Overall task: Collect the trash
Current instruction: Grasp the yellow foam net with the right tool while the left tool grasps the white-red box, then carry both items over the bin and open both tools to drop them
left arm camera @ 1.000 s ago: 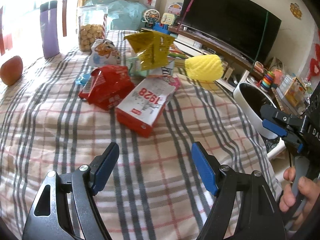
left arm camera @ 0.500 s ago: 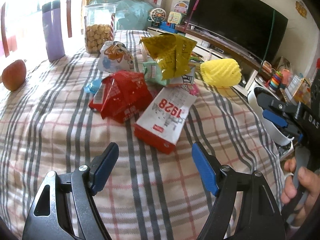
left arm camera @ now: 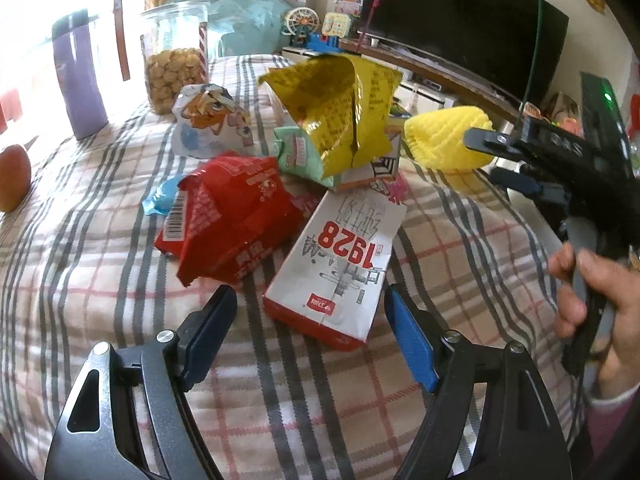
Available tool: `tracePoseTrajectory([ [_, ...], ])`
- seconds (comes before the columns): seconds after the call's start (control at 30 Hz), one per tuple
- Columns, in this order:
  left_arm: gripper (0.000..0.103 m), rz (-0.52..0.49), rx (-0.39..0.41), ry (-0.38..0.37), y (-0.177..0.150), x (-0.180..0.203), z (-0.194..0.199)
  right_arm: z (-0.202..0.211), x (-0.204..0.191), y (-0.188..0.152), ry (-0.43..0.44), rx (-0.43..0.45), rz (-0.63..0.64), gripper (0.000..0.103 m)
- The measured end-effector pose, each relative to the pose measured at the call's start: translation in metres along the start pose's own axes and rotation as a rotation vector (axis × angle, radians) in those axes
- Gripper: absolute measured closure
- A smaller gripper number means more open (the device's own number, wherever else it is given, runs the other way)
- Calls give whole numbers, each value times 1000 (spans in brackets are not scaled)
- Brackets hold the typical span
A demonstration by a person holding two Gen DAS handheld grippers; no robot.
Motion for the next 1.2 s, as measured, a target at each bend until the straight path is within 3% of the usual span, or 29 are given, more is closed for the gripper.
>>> tracePoseTrajectory([
  [0.1, 26, -7, 6, 1, -1, 1, -1, -10, 4, 5, 16, -22, -13, 47],
  [0.13, 27, -10, 8, 0, -1, 2, -1, -13, 5, 6, 17, -30, -12, 58],
  [0.2, 47, -19, 7, -2, -1, 4, -1, -14, 4, 4, 20, -33, -4, 68],
  [0.27, 47, -25, 6, -3, -1, 5, -1, -11, 2, 2, 40, -29, 16, 75],
  [0.77, 49, -54, 57, -92, -37, 32, 35, 32, -17, -44, 82, -42, 73, 78],
  [1.2, 49, -82, 81, -140, -49, 60, 53, 88, -7, -80, 67, -3, 55, 78],
])
Point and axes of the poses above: each gripper's, at about its wrist camera, not at the fingertips, and z roughly against the way its jaws point, x to its right, y to its top, the point moved 2 cm from there along -z, roughly the way its jaws point, and after that the axes turned 7 degrees about -x, right-handed, at the moved point
